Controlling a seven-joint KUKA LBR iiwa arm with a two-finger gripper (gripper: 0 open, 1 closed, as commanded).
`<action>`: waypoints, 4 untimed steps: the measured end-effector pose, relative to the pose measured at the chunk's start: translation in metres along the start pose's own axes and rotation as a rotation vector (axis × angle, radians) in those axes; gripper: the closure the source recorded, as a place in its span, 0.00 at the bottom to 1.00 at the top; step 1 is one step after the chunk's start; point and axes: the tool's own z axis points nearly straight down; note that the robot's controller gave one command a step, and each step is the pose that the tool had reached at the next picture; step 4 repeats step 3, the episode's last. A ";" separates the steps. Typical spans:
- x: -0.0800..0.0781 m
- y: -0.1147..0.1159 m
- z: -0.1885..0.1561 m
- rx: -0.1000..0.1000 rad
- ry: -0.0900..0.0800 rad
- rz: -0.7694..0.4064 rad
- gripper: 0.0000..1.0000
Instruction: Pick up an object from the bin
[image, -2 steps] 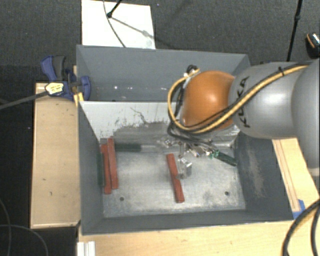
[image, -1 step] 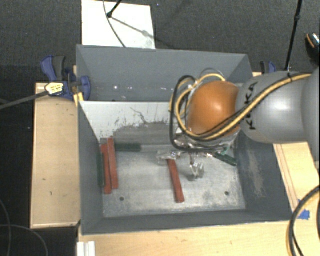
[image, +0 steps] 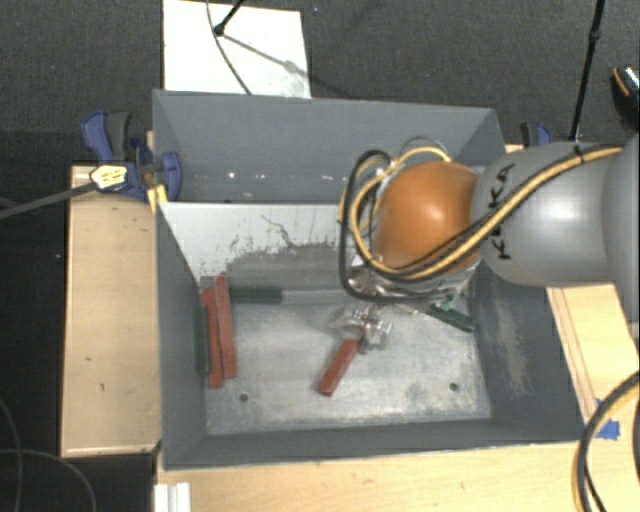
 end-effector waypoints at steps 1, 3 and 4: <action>0.002 0.042 -0.099 0.006 -0.005 -0.019 1.00; -0.001 0.072 -0.151 -0.002 0.001 -0.185 1.00; -0.001 0.072 -0.151 -0.002 0.001 -0.185 1.00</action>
Offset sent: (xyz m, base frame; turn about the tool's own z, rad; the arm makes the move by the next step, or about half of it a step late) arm -0.0391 0.0174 0.0944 -0.0163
